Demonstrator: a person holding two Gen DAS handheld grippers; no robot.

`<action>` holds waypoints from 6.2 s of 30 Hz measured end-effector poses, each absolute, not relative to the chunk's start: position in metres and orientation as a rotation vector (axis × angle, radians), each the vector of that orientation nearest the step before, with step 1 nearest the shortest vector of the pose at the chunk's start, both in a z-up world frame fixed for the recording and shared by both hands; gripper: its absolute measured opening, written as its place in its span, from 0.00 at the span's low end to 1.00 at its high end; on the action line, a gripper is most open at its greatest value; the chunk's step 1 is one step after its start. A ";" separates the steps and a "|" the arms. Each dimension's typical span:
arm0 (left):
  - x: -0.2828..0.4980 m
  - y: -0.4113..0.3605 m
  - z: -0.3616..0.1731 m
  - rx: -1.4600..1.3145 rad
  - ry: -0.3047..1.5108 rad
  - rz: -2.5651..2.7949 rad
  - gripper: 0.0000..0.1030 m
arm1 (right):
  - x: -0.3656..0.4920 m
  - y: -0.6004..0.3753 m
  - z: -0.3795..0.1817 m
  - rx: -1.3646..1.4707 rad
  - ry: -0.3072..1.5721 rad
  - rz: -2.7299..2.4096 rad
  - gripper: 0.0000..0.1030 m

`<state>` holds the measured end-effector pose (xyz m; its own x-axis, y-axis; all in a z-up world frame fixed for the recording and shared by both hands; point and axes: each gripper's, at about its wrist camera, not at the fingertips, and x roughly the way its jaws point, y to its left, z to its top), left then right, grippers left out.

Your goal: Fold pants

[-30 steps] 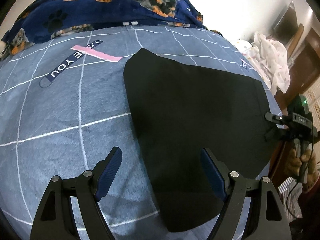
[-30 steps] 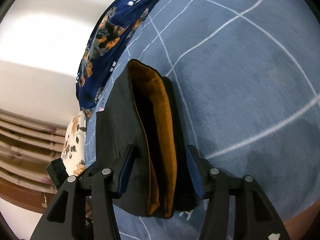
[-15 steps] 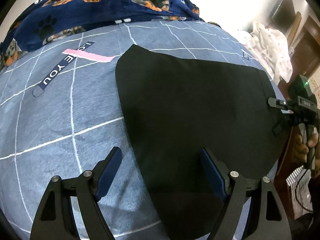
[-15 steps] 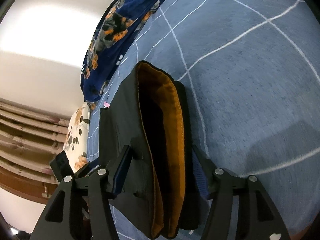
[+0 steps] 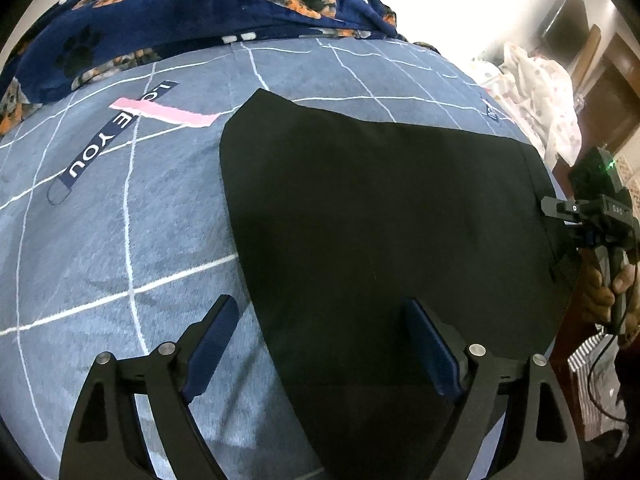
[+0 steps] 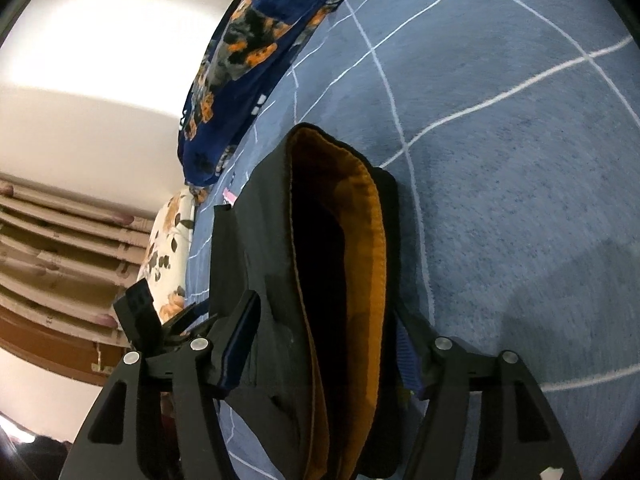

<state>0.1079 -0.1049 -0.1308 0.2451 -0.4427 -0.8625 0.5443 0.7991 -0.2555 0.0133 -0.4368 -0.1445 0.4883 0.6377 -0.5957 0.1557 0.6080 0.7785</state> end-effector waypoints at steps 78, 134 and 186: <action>0.082 -0.066 -0.054 0.099 0.887 -0.664 0.20 | 0.047 -0.356 -0.112 0.878 1.007 0.575 0.24; 0.259 0.089 -0.062 -0.006 0.799 -0.226 0.20 | 0.252 -0.206 -0.119 0.764 0.987 0.726 0.24; 0.303 0.117 -0.138 -0.050 0.850 -0.061 0.70 | 0.269 -0.200 -0.151 0.574 0.986 0.507 0.34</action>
<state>0.3031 0.1170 -0.1378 0.6581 -0.0740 -0.7493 0.0344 0.9971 -0.0683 0.2693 -0.1999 -0.1511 0.4612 0.6331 -0.6217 -0.1369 0.7430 0.6551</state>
